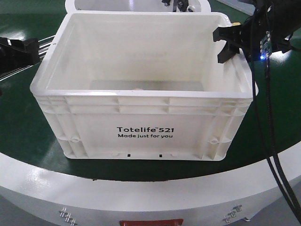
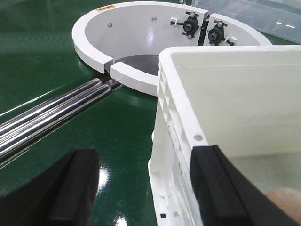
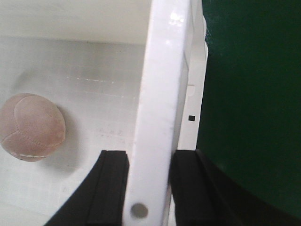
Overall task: Place moving items into box and shelve
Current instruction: 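Move both grippers to the tote's side rims, then close both grippers on the tote's side rims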
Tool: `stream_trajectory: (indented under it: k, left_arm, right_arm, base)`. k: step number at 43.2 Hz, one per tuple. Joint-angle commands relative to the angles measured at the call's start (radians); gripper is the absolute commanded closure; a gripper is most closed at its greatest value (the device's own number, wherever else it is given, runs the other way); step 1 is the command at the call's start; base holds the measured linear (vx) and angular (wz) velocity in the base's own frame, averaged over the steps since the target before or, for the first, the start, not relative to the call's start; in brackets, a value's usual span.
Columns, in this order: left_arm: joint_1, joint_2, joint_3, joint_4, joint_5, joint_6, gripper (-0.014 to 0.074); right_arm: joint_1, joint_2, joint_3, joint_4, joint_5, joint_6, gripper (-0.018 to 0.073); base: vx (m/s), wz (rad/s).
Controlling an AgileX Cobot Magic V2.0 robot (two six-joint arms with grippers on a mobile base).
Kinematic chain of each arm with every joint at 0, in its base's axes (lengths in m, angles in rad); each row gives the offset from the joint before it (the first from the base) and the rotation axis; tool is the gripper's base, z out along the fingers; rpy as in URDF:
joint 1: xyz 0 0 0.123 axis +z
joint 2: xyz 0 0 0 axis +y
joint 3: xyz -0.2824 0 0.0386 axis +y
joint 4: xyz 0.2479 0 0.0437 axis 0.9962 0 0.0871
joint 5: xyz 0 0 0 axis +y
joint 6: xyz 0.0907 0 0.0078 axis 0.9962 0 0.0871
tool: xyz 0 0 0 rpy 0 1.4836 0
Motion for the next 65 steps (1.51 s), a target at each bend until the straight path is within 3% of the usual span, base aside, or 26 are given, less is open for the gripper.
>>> stream_trajectory:
  k: [1,13,14,22,40,42,43,44,55,65]
  left_arm:
    - [0.005,-0.025,-0.028,-0.006,-0.054,-0.002,0.0063]
    - [0.005,-0.025,-0.056,-0.007,0.045,-0.015,0.0063]
    - [0.005,0.003,-0.237,-0.006,0.260,-0.028,0.0063]
    - [0.005,0.073,-0.386,-0.007,0.390,-0.093,0.0073]
    - [0.005,0.265,-0.548,-0.007,0.519,-0.236,0.0083]
    - [0.005,0.283,-0.554,-0.007,0.532,-0.236,0.0083]
    - [0.002,0.350,-0.562,-0.029,0.612,-0.237,0.0083]
    - [0.002,0.357,-0.562,-0.036,0.620,-0.237,0.0083]
    - [0.002,0.394,-0.565,-0.094,0.662,-0.234,0.0085]
    - [0.002,0.395,-0.612,-0.101,0.702,-0.230,0.0092]
  right_arm:
    - [0.008,-0.040,-0.030,0.108,-0.007,-0.009,0.0565]
    - [0.008,-0.040,-0.030,0.112,-0.005,-0.025,0.0564]
    - [0.008,-0.040,-0.030,0.114,-0.006,-0.036,0.0564]
    - [0.008,-0.040,-0.030,0.114,-0.006,-0.056,0.0564]
    - [0.008,-0.040,-0.030,0.114,-0.002,-0.062,0.0564]
    - [0.008,-0.040,-0.030,0.114,-0.002,-0.062,0.0564]
    - [0.008,-0.040,-0.030,0.114,-0.001,-0.070,0.0564]
    - [0.008,-0.040,-0.030,0.114,-0.001,-0.071,0.0564]
    - [0.008,-0.040,-0.030,0.114,-0.001,-0.080,0.0564]
    - [0.008,-0.040,-0.030,0.112,-0.001,-0.083,0.0564]
  base:
    - [0.00,0.00]
    - [0.00,0.00]
    - [0.00,0.00]
    - [0.00,0.00]
    - [0.00,0.00]
    - [0.00,0.00]
    - [0.00,0.00]
    - [0.00,0.00]
    - [0.00,0.00]
    - [0.00,0.00]
